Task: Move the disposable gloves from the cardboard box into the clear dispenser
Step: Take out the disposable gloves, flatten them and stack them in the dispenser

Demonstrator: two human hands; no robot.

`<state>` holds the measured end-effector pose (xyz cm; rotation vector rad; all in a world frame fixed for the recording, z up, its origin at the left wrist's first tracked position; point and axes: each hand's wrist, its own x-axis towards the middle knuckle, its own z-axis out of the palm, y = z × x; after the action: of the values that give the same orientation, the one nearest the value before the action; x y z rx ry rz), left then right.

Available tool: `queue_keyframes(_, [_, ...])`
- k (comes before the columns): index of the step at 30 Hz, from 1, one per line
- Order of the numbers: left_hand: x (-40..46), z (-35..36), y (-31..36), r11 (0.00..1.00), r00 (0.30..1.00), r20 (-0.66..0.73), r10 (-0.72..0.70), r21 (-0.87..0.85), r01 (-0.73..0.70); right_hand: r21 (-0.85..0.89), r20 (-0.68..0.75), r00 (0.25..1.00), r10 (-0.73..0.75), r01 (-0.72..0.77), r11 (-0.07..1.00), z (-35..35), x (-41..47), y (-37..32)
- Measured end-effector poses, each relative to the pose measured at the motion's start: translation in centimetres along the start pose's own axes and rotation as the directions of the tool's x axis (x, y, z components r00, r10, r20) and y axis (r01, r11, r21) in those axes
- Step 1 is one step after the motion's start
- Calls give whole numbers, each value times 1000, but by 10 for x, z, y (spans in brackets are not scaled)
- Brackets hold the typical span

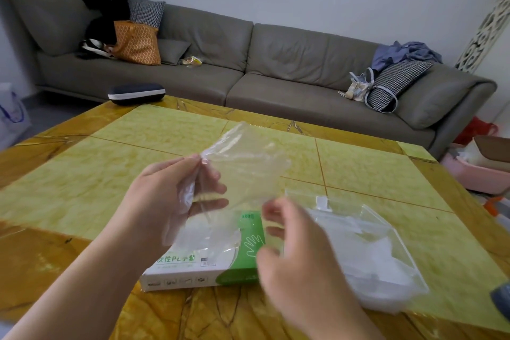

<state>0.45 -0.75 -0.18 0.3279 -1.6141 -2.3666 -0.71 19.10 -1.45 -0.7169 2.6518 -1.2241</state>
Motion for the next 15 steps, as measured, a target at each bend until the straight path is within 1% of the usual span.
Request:
queue_keyframes(2, [0,1,-2,999,999,23,-44,-10,44,284,-186,982,24,30,958,-20,3,8])
queue_keyframes(3, [-1,3,-3,998,997,44,-64,-12,64,376,-237,971,37,57,925,-31,4,12])
queue_keyframes(4, [-3,5,-3,997,994,68,-82,-5,83,416,-251,968,11,97,904,-42,6,15])
queue_keyframes(6, [-9,13,-4,991,982,138,-126,57,119,371,-180,981,-75,139,918,-57,9,17])
queue_keyframes(8, [-17,25,-6,979,963,203,-176,138,150,337,-104,991,-86,117,934,-63,11,18])
queue_keyframes(10, [-24,35,-9,970,947,237,-217,165,181,369,-113,993,-31,71,927,-63,15,19])
queue_keyframes(13, [-28,39,-8,958,937,229,-263,176,226,444,-162,983,82,-1,896,-61,16,30])
queue_keyframes(15, [-28,34,-5,944,922,285,-262,276,182,452,-178,977,115,-23,892,-65,16,35])
